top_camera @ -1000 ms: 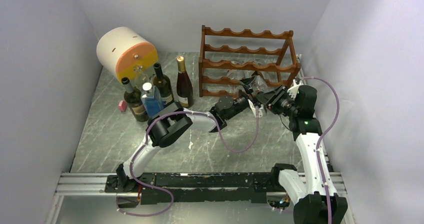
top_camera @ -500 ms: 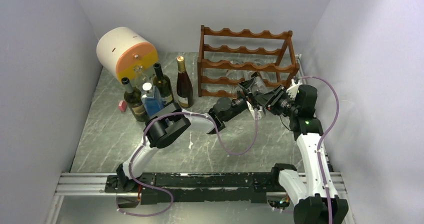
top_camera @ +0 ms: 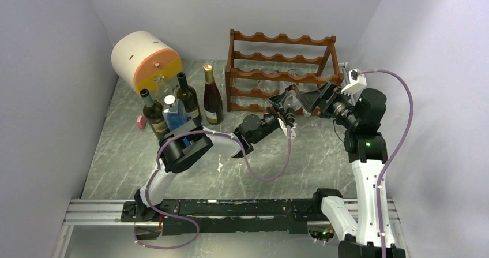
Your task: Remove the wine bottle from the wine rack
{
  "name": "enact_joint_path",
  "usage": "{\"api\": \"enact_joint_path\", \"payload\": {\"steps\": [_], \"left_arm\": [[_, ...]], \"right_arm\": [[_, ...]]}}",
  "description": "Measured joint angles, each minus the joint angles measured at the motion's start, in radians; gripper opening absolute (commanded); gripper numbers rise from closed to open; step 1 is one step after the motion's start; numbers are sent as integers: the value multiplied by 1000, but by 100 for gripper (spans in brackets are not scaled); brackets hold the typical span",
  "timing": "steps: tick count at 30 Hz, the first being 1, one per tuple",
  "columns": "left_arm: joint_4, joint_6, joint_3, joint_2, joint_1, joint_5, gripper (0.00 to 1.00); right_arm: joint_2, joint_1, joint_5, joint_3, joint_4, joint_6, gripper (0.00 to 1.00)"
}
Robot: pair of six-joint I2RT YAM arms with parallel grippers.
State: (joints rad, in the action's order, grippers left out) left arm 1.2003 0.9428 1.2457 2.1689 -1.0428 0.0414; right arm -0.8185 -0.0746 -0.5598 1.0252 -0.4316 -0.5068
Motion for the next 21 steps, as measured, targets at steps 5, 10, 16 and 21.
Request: {"api": "enact_joint_path", "payload": {"steps": [5, 10, 16, 21], "left_arm": [[40, 6, -22, -2, -27, 27, 7], [74, 20, -34, -2, -59, 81, 7], [107, 40, -56, -6, -90, 126, 7], [166, 68, -66, -7, -132, 216, 7]], "right_arm": [[-30, 0, 33, 13, -9, 32, 90], [-49, 0, 68, 13, -11, 39, 89], [-109, 0, 96, 11, -2, 31, 89], [-142, 0, 108, 10, 16, 32, 89]]}}
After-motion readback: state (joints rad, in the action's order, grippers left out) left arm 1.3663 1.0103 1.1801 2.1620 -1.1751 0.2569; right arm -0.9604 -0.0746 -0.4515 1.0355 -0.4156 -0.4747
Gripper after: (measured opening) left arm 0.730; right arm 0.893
